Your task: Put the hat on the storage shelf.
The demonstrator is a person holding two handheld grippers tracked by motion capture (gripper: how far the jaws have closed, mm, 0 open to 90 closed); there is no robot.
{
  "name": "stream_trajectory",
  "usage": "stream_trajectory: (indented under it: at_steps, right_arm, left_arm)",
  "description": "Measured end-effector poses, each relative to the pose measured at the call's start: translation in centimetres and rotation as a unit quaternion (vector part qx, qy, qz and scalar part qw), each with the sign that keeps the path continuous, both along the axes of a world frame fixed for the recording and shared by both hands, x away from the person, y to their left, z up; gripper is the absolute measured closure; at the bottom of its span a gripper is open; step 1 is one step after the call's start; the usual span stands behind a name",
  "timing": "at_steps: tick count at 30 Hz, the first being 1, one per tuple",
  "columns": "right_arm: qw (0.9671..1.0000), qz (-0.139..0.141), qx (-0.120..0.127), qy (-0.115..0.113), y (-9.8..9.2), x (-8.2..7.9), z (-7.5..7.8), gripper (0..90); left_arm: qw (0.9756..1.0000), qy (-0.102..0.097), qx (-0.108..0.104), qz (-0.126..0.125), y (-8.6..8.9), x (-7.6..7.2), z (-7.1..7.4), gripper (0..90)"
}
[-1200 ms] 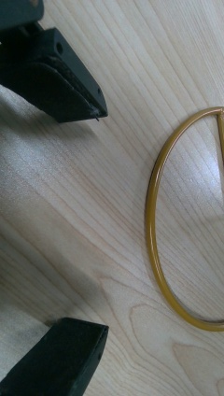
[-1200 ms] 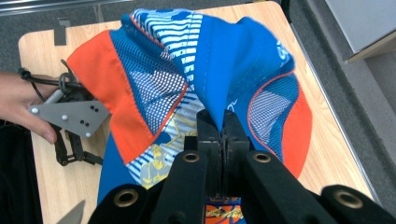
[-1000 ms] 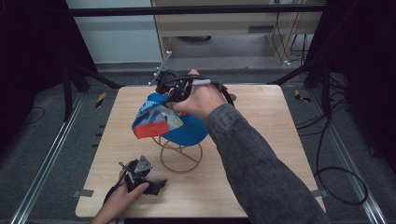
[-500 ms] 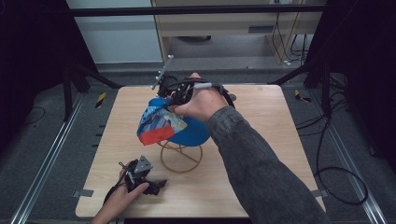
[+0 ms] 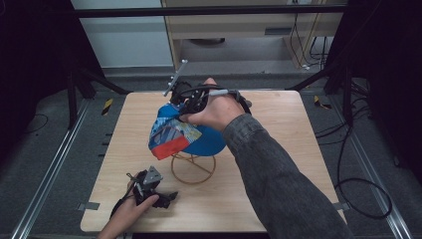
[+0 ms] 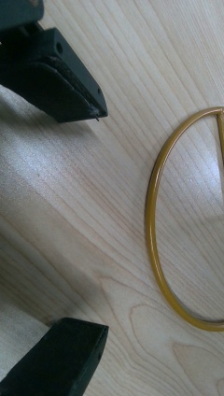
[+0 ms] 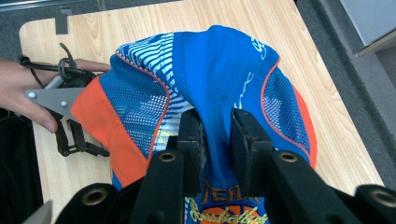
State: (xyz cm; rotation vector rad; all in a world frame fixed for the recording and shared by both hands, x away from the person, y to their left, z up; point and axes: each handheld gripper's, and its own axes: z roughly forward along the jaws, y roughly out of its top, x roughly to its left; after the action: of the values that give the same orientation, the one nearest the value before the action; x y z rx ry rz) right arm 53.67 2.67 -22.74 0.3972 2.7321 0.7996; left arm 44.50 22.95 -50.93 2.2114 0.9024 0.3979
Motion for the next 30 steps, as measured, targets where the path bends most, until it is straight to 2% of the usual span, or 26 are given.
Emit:
stream_trajectory:
  at_steps: [14,18,19,23,27,30]
  right_arm:
    - [0.9999,-0.011,0.005,-0.005,-0.30,-0.16,0.22,57.0]
    - [0.9998,-0.017,0.011,-0.006,-0.46,-0.19,0.28,50.3]
    - [0.9997,-0.020,0.014,-0.008,-0.53,-0.22,0.28,45.8]
    - [0.9996,-0.022,0.013,-0.012,-0.59,-0.26,0.21,38.0]
    - [0.9995,-0.024,0.017,-0.012,-0.68,-0.32,0.26,32.9]
    - [0.9994,-0.022,0.024,-0.009,-0.92,-0.53,0.40,24.4]
  left_arm:
    - [1.0000,0.000,0.000,0.000,0.00,0.00,0.00,0.0]
    - [1.0000,0.000,0.000,0.000,0.00,0.00,0.00,0.0]
    - [1.0000,0.000,0.000,0.000,0.00,0.00,0.00,0.0]
    - [1.0000,0.000,0.000,0.000,0.00,0.00,0.00,0.0]
    - [1.0000,0.000,0.000,0.000,0.00,0.00,0.00,0.0]
    - [1.0000,0.000,0.000,0.000,0.00,0.00,0.00,0.0]
